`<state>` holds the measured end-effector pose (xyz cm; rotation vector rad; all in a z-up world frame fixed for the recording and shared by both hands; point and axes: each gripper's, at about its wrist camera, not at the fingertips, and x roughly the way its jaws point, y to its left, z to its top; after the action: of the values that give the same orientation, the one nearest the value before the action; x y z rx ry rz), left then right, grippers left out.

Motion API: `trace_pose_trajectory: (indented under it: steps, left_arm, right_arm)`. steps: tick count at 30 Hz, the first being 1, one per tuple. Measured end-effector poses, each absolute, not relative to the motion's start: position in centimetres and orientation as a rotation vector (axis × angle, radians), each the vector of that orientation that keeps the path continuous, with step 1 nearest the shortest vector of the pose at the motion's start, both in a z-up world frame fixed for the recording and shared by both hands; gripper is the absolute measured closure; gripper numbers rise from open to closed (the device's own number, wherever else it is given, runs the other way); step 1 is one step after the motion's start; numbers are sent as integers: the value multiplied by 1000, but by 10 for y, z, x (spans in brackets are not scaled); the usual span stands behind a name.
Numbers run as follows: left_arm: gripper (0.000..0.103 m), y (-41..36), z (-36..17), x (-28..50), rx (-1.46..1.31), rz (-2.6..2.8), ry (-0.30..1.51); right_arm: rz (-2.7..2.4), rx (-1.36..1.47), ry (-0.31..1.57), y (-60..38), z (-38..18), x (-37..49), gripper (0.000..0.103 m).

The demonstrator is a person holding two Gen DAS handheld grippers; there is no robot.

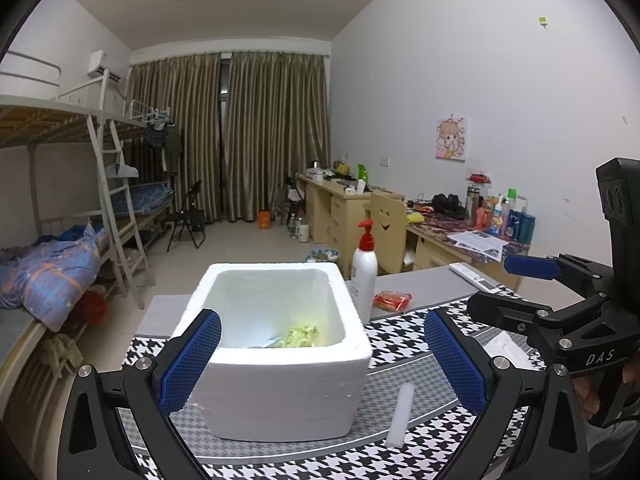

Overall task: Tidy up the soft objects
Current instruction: 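Withdraw both open grippers from the box back over the table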

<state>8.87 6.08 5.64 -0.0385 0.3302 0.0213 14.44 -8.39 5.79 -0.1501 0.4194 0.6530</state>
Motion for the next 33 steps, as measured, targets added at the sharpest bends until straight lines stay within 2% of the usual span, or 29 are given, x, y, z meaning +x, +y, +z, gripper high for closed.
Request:
trace_pose_trajectory:
  steps: [33]
  left_arm:
    - [1, 11, 60, 97, -18, -111, 347]
  right_arm:
    - [470, -48, 394, -167, 60, 134, 2]
